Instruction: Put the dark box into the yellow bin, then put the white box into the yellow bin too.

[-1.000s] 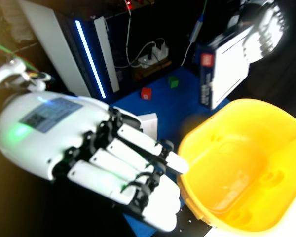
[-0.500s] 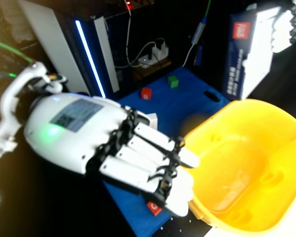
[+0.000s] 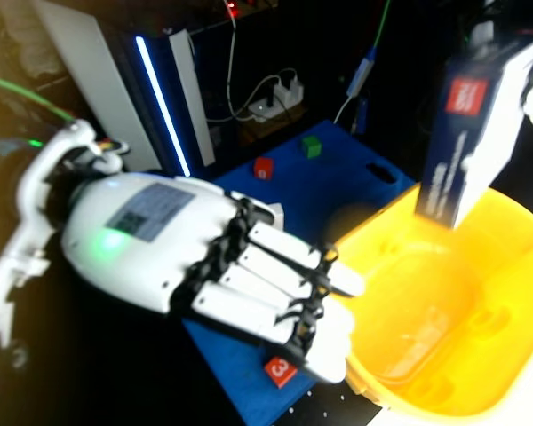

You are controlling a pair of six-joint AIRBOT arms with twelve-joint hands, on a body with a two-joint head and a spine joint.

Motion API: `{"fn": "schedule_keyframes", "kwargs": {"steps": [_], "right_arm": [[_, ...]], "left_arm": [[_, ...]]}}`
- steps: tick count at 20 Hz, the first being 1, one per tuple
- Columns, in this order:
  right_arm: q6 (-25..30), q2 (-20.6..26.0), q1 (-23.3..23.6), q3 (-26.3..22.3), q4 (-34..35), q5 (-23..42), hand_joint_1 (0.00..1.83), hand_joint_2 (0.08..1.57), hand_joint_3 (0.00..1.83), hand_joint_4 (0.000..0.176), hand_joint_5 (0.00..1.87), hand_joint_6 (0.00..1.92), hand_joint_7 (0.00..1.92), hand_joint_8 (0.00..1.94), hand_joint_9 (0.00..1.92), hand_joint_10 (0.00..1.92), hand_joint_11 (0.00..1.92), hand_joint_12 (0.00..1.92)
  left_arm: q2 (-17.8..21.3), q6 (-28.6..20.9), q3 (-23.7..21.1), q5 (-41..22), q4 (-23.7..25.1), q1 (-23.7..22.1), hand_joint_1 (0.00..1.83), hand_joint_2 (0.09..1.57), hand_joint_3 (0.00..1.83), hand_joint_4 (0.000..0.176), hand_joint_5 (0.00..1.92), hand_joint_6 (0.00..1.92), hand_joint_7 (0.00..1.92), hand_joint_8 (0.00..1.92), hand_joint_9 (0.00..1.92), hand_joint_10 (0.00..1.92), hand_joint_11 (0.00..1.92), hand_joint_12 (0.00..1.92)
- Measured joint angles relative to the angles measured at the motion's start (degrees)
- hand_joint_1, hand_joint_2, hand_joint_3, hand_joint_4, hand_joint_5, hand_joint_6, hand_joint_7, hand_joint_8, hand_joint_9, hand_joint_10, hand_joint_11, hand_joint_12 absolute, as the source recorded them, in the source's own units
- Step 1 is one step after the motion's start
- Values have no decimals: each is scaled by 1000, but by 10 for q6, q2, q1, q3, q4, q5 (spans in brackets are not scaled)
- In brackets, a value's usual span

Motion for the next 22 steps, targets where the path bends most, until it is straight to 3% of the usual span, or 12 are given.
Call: {"fn": "schedule_keyframes", "kwargs": {"steps": [3, 8, 9, 12, 13, 14, 15, 16, 18, 19, 20, 22], "right_arm": [[0, -10, -8, 4, 1, 4, 66, 1101, 3, 26, 182, 1, 334, 1, 241, 0, 20, 446], [2, -16, -11, 4, 0, 11, 35, 1044, 0, 75, 166, 0, 307, 0, 205, 0, 0, 400], [4, -17, -11, 4, 0, 11, 19, 1048, 0, 76, 160, 0, 294, 0, 205, 0, 0, 401], [9, -20, -12, 4, 0, 15, 10, 1075, 1, 66, 151, 1, 282, 0, 225, 4, 0, 475], [10, -20, -12, 4, 0, 16, 4, 1079, 2, 67, 147, 1, 282, 0, 219, 2, 0, 435], [10, -20, -12, 4, 0, 17, 8, 1077, 0, 76, 154, 2, 289, 1, 230, 4, 0, 468], [11, -22, -12, 4, 0, 19, 2, 1079, 1, 79, 151, 0, 289, 0, 231, 3, 0, 478], [11, -24, -12, 4, 0, 21, 0, 1069, 0, 86, 150, 0, 295, 3, 229, 2, 0, 479], [13, -25, -15, 4, 0, 24, 0, 1060, 0, 80, 147, 0, 303, 2, 217, 2, 0, 483], [15, -26, -16, 4, 0, 24, 8, 1063, 0, 83, 148, 0, 303, 1, 212, 2, 0, 453], [15, -26, -18, 4, 0, 25, 12, 1066, 2, 83, 148, 0, 301, 0, 210, 1, 0, 447], [20, -26, -18, 4, 0, 25, 1, 1058, 0, 81, 136, 0, 296, 0, 210, 1, 0, 447]], "left_arm": [[-17, -3, 10, 25, 25, -3, 1411, 989, 0, 0, 1178, 506, 1427, 71, 1243, 761, 1176, 580], [-28, -1, 21, 47, 41, -19, 1409, 987, 0, 0, 1189, 463, 1454, 19, 1260, 813, 1201, 681], [-30, -2, 23, 49, 46, -22, 1323, 981, 0, 0, 1266, 356, 1496, 114, 1326, 485, 1162, 755], [-35, -2, 26, 49, 48, -27, 1317, 982, 0, 0, 1353, 74, 1399, 457, 1492, 339, 1162, 1049], [-37, -2, 29, 52, 50, -29, 1307, 975, 5, 0, 1300, 264, 1451, 287, 1448, 208, 1139, 1003], [-38, -2, 31, 55, 52, -31, 1307, 976, 10, 0, 1316, 318, 1348, 414, 1451, 388, 1091, 1344], [-41, -3, 33, 54, 52, -34, 1268, 934, 0, 0, 981, 97, 1017, 136, 1012, 157, 614, 1171], [-41, -10, 34, 53, 54, -34, 1253, 924, 0, 0, 856, 21, 864, 30, 885, 53, 471, 1022], [-46, -23, 40, 52, 59, -34, 1242, 923, 0, 0, 591, 0, 572, 6, 642, 5, 415, 651], [-46, -25, 40, 52, 60, -34, 1211, 916, 0, 26, 525, 0, 505, 0, 549, 0, 396, 603], [-46, -25, 40, 52, 59, -35, 1193, 915, 0, 9, 503, 1, 457, 0, 506, 0, 373, 509], [-46, -26, 40, 50, 58, -36, 1182, 880, 0, 30, 517, 8, 473, 10, 505, 6, 375, 491]]}}
